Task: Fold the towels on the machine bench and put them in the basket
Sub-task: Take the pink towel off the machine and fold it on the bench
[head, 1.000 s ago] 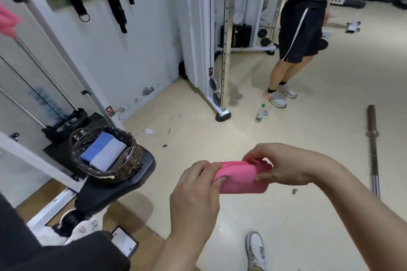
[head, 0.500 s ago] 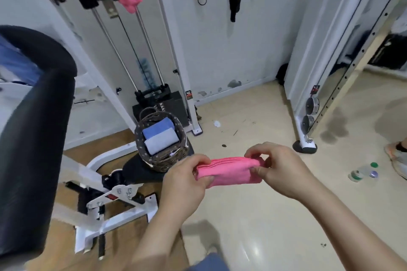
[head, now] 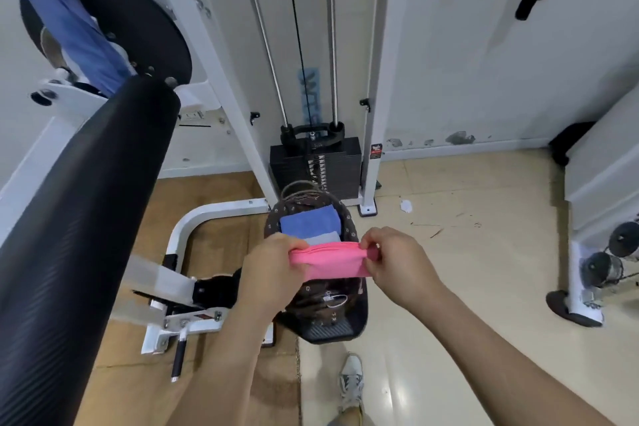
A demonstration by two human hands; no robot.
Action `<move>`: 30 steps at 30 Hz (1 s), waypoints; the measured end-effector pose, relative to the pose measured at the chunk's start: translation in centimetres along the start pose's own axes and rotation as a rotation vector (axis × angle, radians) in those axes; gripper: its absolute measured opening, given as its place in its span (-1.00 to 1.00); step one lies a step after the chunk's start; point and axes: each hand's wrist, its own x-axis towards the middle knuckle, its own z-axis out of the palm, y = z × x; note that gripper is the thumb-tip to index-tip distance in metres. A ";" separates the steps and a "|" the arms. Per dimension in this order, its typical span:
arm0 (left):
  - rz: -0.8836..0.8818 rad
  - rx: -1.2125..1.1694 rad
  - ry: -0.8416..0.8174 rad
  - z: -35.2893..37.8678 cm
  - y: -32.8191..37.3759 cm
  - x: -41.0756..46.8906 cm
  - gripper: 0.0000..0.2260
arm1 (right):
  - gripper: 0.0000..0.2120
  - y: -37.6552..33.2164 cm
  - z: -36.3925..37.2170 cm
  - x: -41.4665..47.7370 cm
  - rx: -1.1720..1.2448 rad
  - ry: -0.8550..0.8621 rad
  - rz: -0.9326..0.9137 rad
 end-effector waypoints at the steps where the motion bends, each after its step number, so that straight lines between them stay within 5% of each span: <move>1: -0.012 0.016 -0.028 0.6 -1.0 1.0 -0.72 | -0.79 0.1 0.9 1.5 -0.057 -0.051 -0.023; 12: 0.082 0.408 -0.368 9.5 -8.5 6.9 -0.77 | -0.78 2.2 9.5 10.2 -0.548 -0.456 -0.116; 21: 0.054 0.644 -0.553 13.4 -9.4 8.1 -0.73 | -0.77 2.3 11.7 11.8 -0.674 -0.651 -0.055; 25: 0.021 0.535 -0.449 13.9 -9.9 8.0 -0.82 | -0.75 2.3 11.2 12.2 -0.263 -0.508 0.088; 28: 0.016 0.392 -0.354 14.3 -10.3 7.7 -0.66 | -0.70 2.0 11.1 12.5 0.507 -0.512 0.535; 30: -0.032 0.299 -0.370 14.7 -10.2 7.6 -0.60 | -0.65 2.1 11.8 12.4 0.776 -0.575 0.790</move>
